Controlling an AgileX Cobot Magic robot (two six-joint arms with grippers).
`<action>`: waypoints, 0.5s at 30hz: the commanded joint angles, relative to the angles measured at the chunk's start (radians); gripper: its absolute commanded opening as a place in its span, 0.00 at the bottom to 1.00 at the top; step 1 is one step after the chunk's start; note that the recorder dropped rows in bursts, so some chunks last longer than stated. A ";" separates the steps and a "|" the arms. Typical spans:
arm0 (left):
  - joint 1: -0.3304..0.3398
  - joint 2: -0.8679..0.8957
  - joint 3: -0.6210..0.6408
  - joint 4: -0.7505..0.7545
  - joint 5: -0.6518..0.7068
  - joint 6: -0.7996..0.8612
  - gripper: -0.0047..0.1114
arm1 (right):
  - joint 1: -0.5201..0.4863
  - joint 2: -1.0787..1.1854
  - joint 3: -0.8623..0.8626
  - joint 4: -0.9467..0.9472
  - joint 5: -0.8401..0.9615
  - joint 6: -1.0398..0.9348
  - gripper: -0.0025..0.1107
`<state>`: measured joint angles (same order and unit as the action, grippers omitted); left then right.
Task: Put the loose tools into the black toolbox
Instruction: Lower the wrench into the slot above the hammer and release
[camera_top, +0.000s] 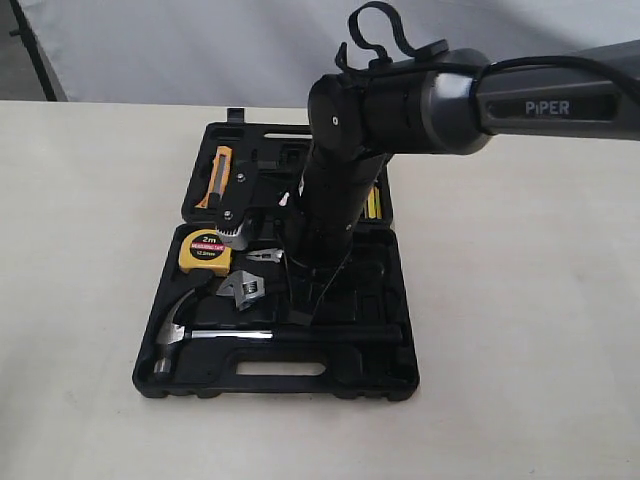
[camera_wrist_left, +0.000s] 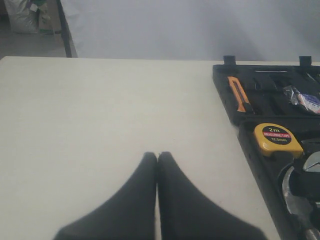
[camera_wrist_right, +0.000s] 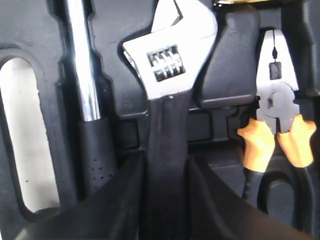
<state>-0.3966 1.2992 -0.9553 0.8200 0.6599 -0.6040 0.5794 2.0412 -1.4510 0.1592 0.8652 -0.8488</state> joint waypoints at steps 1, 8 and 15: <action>0.003 -0.008 0.009 -0.014 -0.017 -0.010 0.05 | -0.007 0.007 0.004 0.005 -0.004 -0.019 0.07; 0.003 -0.008 0.009 -0.014 -0.017 -0.010 0.05 | -0.007 0.022 0.004 0.007 -0.006 -0.019 0.42; 0.003 -0.008 0.009 -0.014 -0.017 -0.010 0.05 | -0.007 -0.038 -0.040 0.005 -0.002 0.051 0.36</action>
<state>-0.3966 1.2992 -0.9553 0.8200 0.6599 -0.6040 0.5794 2.0436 -1.4698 0.1626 0.8607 -0.8326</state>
